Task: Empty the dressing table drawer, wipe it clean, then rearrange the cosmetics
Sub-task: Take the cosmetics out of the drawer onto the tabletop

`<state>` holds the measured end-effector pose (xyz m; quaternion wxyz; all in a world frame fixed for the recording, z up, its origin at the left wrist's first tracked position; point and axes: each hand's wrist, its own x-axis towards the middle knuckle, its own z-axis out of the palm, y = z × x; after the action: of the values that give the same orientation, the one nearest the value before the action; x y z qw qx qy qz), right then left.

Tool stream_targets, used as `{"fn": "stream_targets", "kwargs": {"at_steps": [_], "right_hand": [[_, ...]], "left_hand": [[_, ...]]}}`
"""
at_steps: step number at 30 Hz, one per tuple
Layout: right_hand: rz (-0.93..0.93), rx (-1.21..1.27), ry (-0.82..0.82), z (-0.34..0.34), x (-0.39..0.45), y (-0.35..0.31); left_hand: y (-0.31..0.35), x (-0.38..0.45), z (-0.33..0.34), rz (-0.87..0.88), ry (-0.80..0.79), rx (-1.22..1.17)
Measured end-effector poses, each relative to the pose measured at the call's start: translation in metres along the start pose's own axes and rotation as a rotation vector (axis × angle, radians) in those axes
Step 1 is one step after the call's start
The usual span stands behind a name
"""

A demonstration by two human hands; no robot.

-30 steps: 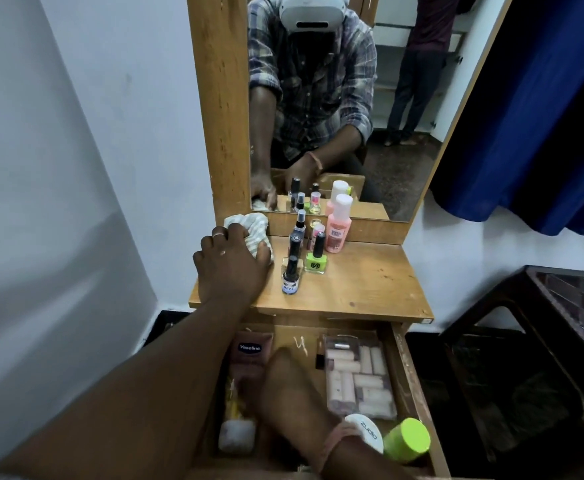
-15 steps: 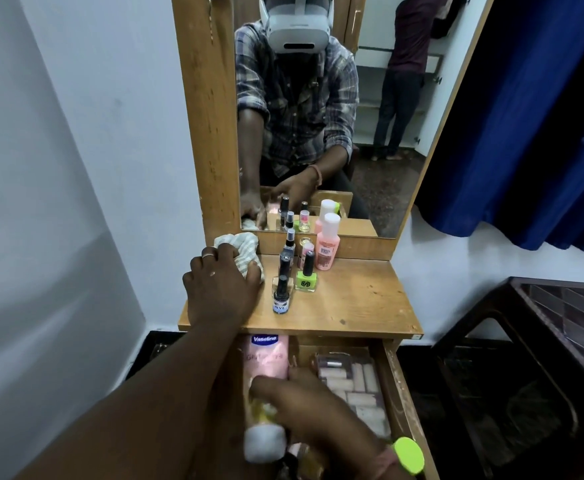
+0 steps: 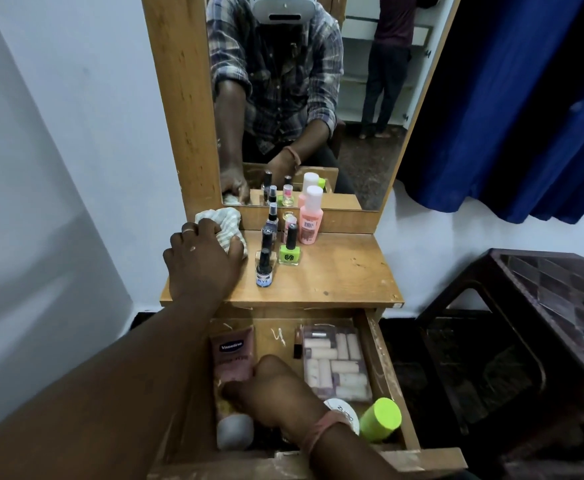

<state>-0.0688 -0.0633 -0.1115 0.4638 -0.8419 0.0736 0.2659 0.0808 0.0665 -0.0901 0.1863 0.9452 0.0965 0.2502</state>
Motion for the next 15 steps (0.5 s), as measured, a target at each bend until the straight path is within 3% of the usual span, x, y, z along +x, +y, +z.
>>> {"fn": "stream_targets", "kwargs": {"at_steps": [6,9,10,12,15], "right_hand": [[-0.019,-0.097,0.152,-0.020,0.017,0.005],[-0.106,-0.488,0.480,-0.060,0.019,0.009],[-0.098,-0.655,0.500,-0.069,0.020,0.012],[-0.021,-0.857,0.302,-0.082,0.020,0.016],[0.064,-0.823,-0.020,-0.098,0.025,0.014]], "left_hand": [[0.001,0.000,0.001,-0.011,-0.013,-0.001],[0.000,0.001,0.001,-0.016,-0.015,0.009],[-0.001,0.001,0.001,-0.015,-0.016,0.007],[0.000,0.001,0.001,-0.014,-0.013,-0.005],[0.000,0.001,0.001,-0.009,-0.007,-0.007]]}}
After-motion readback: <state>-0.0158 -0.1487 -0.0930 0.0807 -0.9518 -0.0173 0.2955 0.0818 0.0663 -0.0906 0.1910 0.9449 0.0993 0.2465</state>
